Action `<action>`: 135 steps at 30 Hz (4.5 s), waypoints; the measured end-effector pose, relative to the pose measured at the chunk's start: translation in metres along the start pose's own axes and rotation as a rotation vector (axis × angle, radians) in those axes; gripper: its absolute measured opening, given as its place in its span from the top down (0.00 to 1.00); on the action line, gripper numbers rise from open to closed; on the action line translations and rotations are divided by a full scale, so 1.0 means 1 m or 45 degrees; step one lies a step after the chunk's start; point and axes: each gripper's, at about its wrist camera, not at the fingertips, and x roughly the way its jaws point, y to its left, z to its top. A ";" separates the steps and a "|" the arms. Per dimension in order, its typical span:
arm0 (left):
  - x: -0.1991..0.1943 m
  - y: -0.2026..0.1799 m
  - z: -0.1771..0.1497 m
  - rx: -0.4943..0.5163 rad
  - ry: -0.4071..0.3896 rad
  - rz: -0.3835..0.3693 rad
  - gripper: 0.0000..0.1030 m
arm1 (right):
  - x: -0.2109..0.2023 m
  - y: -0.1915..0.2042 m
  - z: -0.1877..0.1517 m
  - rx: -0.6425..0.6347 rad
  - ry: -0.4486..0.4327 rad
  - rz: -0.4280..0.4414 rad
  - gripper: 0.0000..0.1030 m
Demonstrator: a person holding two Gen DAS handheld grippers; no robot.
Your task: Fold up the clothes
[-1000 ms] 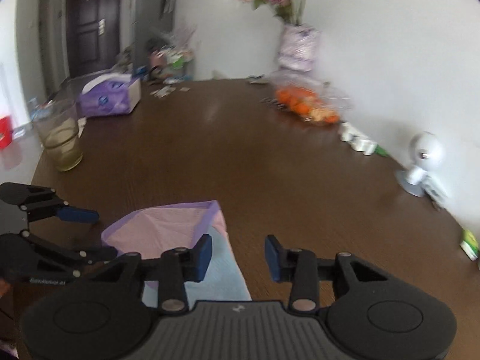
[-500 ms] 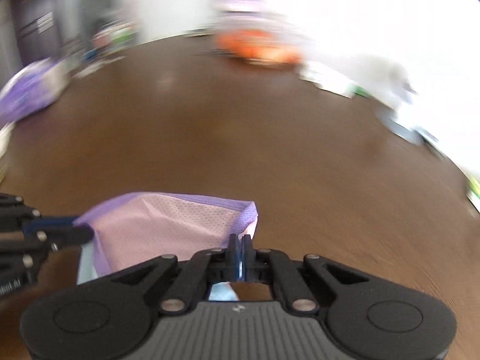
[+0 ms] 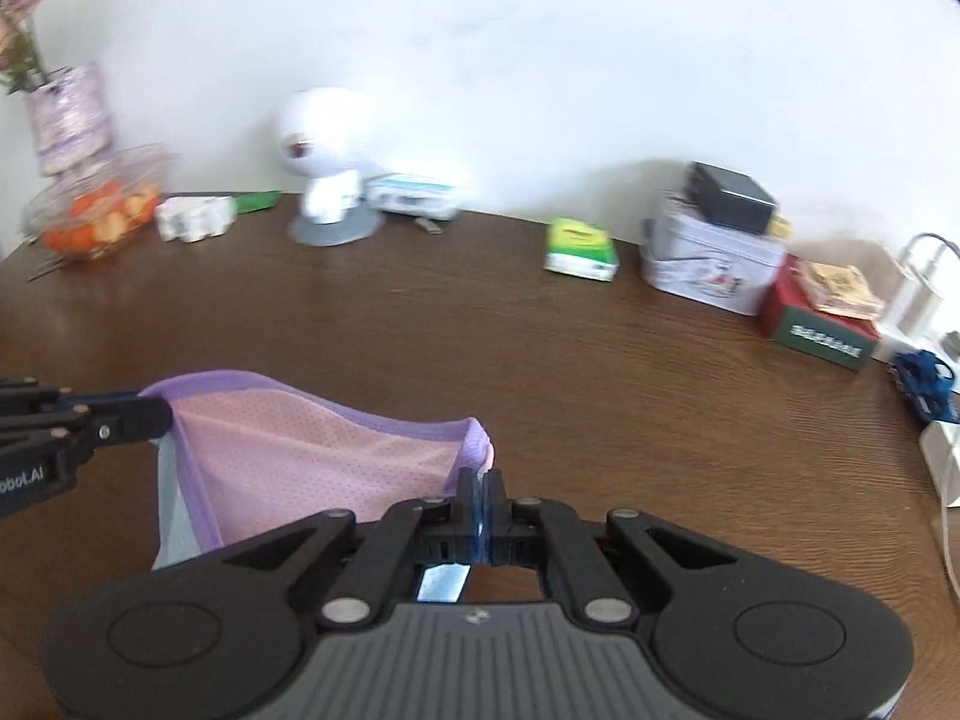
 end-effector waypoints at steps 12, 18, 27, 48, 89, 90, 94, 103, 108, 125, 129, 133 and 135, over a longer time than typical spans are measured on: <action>-0.161 -0.036 -0.097 0.401 -0.126 -0.203 0.54 | -0.157 0.022 -0.107 -0.634 -0.325 0.519 0.69; -0.206 -0.076 -0.181 0.768 -0.032 -0.413 0.49 | -0.201 0.066 -0.190 -0.978 -0.347 0.624 0.69; -0.178 -0.058 -0.190 0.754 0.060 -0.478 0.69 | -0.167 0.088 -0.218 -1.044 -0.332 0.527 0.78; -0.293 -0.103 -0.222 0.633 0.143 -0.697 0.95 | -0.277 -0.006 -0.276 -0.662 -0.437 1.050 0.93; -0.139 -0.059 -0.147 0.194 0.209 -0.472 0.92 | -0.138 -0.036 -0.187 0.069 -0.107 0.871 0.87; -0.140 -0.060 -0.148 0.184 0.209 -0.482 0.95 | -0.138 -0.034 -0.186 0.068 -0.110 0.881 0.92; -0.158 -0.055 -0.149 0.094 0.134 -0.428 0.99 | -0.150 -0.026 -0.175 0.018 -0.177 0.898 0.94; -0.155 -0.049 -0.155 0.059 0.182 -0.271 0.88 | -0.123 -0.011 -0.166 -0.073 -0.071 0.743 0.82; -0.199 -0.052 -0.154 0.092 0.057 -0.403 0.68 | -0.170 -0.021 -0.172 -0.103 -0.253 0.773 0.80; -0.191 -0.060 -0.168 0.219 0.126 -0.305 0.56 | -0.188 0.000 -0.215 -0.471 -0.139 0.798 0.71; -0.156 -0.041 -0.133 0.126 0.127 -0.127 0.40 | -0.193 -0.018 -0.167 -0.392 -0.256 0.785 0.50; -0.118 -0.040 -0.114 0.093 0.186 -0.093 0.39 | -0.128 -0.022 -0.106 -0.259 -0.096 0.515 0.56; -0.098 -0.039 -0.105 0.077 0.216 -0.076 0.42 | -0.095 -0.025 -0.086 -0.165 -0.023 0.483 0.69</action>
